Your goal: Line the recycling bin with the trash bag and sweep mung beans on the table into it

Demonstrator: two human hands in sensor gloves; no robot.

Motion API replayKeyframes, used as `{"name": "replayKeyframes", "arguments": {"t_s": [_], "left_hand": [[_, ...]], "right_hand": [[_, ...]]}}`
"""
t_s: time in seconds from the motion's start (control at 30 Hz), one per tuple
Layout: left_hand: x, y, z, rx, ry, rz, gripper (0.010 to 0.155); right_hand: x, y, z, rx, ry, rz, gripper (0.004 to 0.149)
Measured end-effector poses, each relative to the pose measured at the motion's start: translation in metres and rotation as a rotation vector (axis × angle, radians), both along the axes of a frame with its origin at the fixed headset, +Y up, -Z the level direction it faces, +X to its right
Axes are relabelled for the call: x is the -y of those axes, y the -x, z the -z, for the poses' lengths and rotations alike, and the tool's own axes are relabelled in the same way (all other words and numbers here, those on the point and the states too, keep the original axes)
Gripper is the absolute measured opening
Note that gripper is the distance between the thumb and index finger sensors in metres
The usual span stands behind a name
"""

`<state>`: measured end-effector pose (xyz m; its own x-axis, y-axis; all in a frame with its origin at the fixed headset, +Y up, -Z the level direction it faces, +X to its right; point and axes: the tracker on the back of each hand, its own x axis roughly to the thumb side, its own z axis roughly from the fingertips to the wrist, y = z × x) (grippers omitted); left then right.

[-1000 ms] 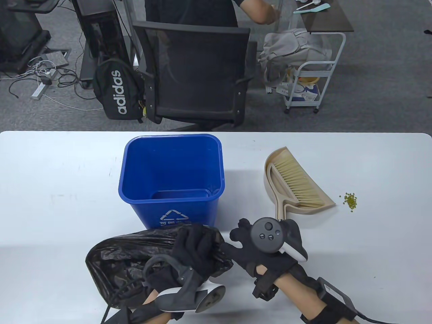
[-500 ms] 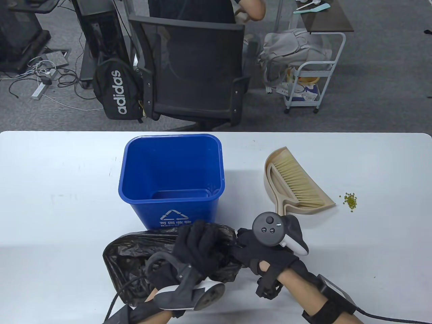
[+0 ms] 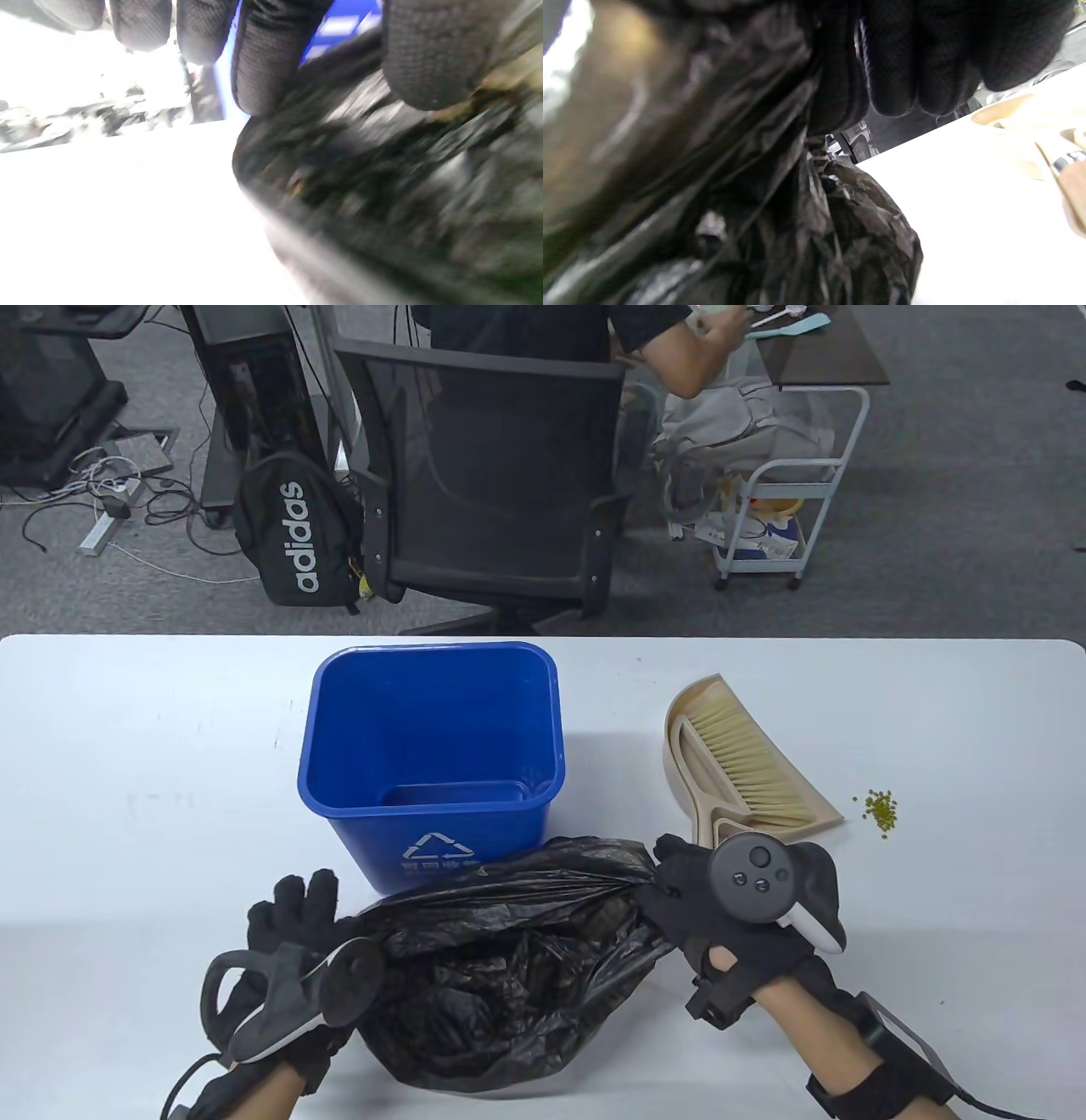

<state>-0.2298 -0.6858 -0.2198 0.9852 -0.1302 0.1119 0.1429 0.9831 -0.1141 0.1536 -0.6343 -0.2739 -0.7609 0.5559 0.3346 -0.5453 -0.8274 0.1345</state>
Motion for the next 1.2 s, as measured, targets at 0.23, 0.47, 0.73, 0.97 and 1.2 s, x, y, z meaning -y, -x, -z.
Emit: {"name": "replayKeyframes", "arguments": {"t_s": [0.23, 0.47, 0.73, 0.97, 1.2], "left_hand": [[0.038, 0.004, 0.02, -0.168, 0.192, 0.061, 0.125], [0.046, 0.001, 0.032, -0.15, 0.146, -0.014, 0.04], [-0.024, -0.005, 0.007, -0.066, -0.087, -0.084, 0.037], [-0.106, -0.007, -0.025, -0.054, -0.363, -0.163, 0.037], [-0.184, -0.025, -0.058, 0.009, -0.611, -0.26, 0.037]], "right_hand": [[-0.006, -0.001, -0.007, -0.004, -0.039, -0.013, 0.039], [-0.006, -0.001, -0.009, -0.021, -0.073, -0.04, 0.039], [-0.032, -0.029, -0.018, 0.031, -0.197, -0.058, 0.039], [-0.071, -0.068, -0.029, 0.089, -0.302, 0.045, 0.04], [-0.128, -0.096, -0.065, 0.121, -0.477, 0.128, 0.04]]}}
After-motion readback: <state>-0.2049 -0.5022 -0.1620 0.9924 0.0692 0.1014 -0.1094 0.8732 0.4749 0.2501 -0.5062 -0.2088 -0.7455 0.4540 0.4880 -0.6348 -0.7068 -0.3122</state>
